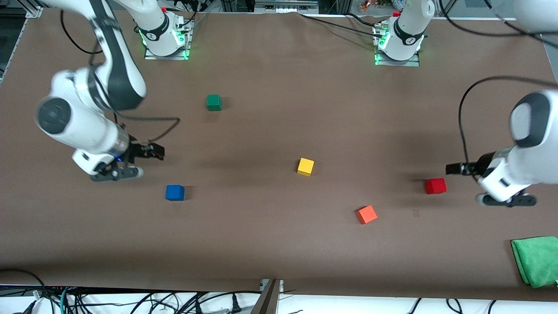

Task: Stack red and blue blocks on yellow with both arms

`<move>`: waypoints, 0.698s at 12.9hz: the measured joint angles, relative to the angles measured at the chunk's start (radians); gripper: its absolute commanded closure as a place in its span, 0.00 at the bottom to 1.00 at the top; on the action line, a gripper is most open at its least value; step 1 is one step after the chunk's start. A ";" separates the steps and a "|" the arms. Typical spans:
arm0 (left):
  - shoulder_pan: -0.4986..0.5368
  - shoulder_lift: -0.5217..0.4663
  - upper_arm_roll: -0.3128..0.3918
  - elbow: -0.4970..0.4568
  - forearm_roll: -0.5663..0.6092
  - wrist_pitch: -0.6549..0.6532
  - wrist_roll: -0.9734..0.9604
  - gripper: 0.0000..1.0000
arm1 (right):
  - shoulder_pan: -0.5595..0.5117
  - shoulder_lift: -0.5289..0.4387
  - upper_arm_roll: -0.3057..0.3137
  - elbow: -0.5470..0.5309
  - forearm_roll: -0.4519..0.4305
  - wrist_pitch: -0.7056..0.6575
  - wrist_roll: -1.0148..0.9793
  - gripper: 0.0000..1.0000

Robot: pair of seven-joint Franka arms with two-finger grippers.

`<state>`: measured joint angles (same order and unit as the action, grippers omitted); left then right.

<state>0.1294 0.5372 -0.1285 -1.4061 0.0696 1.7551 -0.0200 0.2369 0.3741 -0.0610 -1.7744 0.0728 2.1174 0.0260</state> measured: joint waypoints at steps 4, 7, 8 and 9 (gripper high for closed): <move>0.037 0.046 0.005 -0.257 0.005 0.409 0.001 0.00 | 0.001 0.168 0.012 0.000 0.030 0.224 0.000 0.02; 0.064 0.051 0.006 -0.341 0.005 0.511 0.003 0.00 | 0.003 0.259 0.019 0.001 0.031 0.345 0.000 0.11; 0.069 0.054 0.006 -0.348 0.005 0.527 0.004 0.00 | 0.003 0.274 0.019 0.005 0.031 0.360 0.000 0.15; 0.072 0.062 0.006 -0.351 0.005 0.544 0.004 0.00 | 0.002 0.283 0.019 0.013 0.031 0.365 0.000 0.20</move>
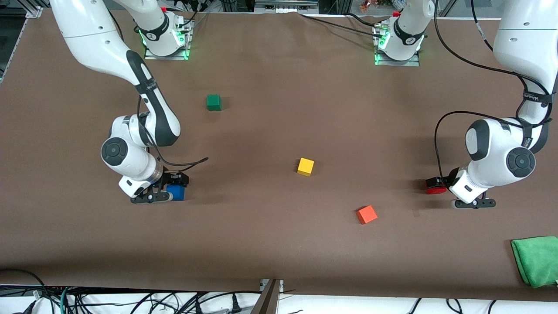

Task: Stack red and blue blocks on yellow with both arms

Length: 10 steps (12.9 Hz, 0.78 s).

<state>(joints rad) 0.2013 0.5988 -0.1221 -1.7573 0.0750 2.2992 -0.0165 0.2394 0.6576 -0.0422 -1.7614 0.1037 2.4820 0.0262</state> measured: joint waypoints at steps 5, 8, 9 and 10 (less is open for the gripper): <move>0.008 0.041 0.000 -0.004 0.000 0.034 0.000 0.74 | -0.001 0.022 0.000 0.053 0.013 0.001 0.002 0.55; 0.008 0.041 -0.003 -0.005 0.000 0.022 -0.002 1.00 | -0.001 0.030 -0.001 0.067 0.034 0.000 0.002 0.88; 0.009 0.037 -0.008 -0.001 0.000 0.008 -0.002 1.00 | -0.001 0.030 0.000 0.069 0.035 -0.001 0.002 0.88; 0.009 0.026 -0.022 0.007 0.000 -0.013 -0.003 1.00 | 0.000 0.030 0.000 0.075 0.036 -0.011 0.002 0.88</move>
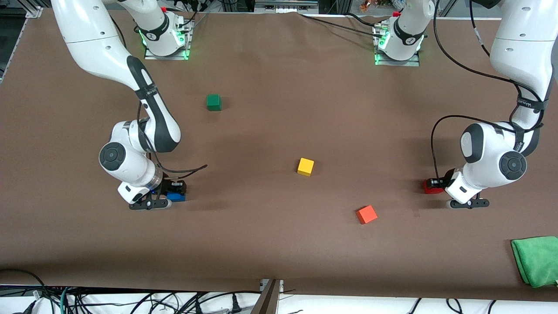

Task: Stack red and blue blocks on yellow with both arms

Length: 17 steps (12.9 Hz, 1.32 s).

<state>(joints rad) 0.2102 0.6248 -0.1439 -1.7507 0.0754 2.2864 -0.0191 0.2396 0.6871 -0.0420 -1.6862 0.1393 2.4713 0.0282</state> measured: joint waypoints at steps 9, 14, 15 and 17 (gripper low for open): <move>-0.282 -0.080 -0.285 0.157 0.033 -0.254 -0.309 1.00 | 0.037 -0.245 0.003 0.281 0.002 -0.684 0.103 0.86; -0.509 -0.009 -0.275 0.214 0.126 -0.251 -0.348 1.00 | 0.165 -0.221 0.003 0.378 -0.023 -0.735 0.292 0.86; -0.516 0.017 -0.274 0.233 0.137 -0.244 -0.347 1.00 | 0.168 -0.209 0.003 0.390 -0.023 -0.735 0.297 0.86; -0.520 0.068 -0.273 0.273 0.168 -0.242 -0.346 1.00 | 0.167 -0.190 -0.001 0.405 -0.023 -0.730 0.304 0.86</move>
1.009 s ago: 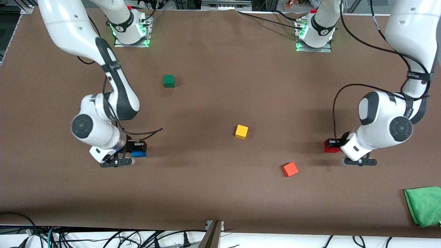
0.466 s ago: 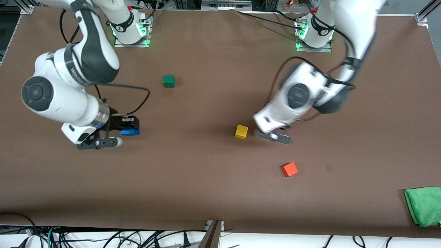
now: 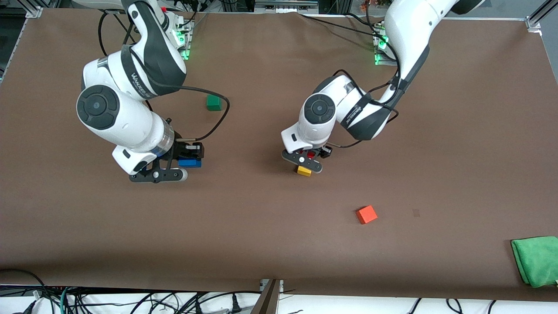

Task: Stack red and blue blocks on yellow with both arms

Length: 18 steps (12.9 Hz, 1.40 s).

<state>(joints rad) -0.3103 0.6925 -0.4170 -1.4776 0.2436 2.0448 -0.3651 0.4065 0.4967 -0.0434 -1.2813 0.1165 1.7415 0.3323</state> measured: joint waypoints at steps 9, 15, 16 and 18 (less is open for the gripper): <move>-0.020 0.073 0.012 0.036 0.034 0.011 0.001 1.00 | 0.003 0.008 -0.001 0.013 0.000 0.011 0.027 0.86; -0.020 0.092 0.025 0.084 0.034 0.014 0.000 1.00 | 0.006 0.010 -0.001 0.013 0.000 0.013 0.028 0.86; -0.020 0.097 0.025 0.086 0.034 0.014 0.000 1.00 | 0.006 0.010 -0.001 0.013 0.000 0.015 0.029 0.86; -0.020 0.106 0.025 0.088 0.034 0.014 0.000 1.00 | 0.006 0.010 0.000 0.013 0.000 0.016 0.047 0.86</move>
<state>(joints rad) -0.3299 0.7989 -0.3916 -1.3892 0.2780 2.0593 -0.3649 0.4128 0.5066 -0.0439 -1.2680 0.1165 1.7573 0.3792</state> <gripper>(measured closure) 0.441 0.449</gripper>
